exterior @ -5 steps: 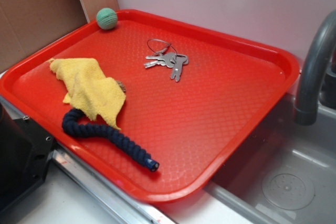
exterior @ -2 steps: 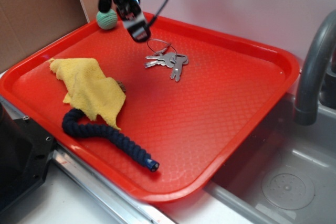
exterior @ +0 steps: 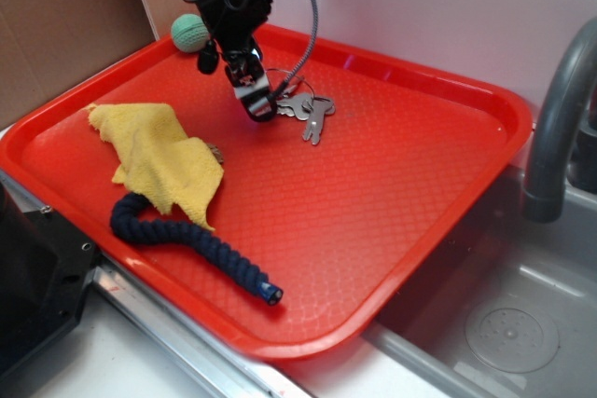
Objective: Grab the silver keys.
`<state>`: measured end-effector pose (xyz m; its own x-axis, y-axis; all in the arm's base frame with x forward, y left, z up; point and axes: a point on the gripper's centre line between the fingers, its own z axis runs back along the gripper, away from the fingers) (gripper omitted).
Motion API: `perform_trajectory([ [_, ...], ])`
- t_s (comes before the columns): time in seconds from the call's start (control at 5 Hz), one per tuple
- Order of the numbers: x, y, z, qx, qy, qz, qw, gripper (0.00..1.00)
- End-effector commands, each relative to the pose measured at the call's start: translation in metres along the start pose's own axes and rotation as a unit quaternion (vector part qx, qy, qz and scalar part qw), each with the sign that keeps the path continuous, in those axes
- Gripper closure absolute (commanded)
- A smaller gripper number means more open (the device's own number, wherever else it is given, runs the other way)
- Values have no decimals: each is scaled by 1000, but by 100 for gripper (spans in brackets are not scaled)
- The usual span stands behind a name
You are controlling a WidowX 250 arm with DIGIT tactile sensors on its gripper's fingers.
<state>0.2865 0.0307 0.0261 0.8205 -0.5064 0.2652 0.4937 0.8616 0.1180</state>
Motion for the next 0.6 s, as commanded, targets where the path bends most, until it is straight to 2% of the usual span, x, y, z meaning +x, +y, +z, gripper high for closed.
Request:
perform_trajectory([
  [0.0, 12, -9, 22, -20, -49, -63, 997, 0],
  [0.2, 10, -8, 22, -29, -71, -90, 993, 0],
  [0.4, 17, -6, 25, -1, -94, -106, 990, 0],
])
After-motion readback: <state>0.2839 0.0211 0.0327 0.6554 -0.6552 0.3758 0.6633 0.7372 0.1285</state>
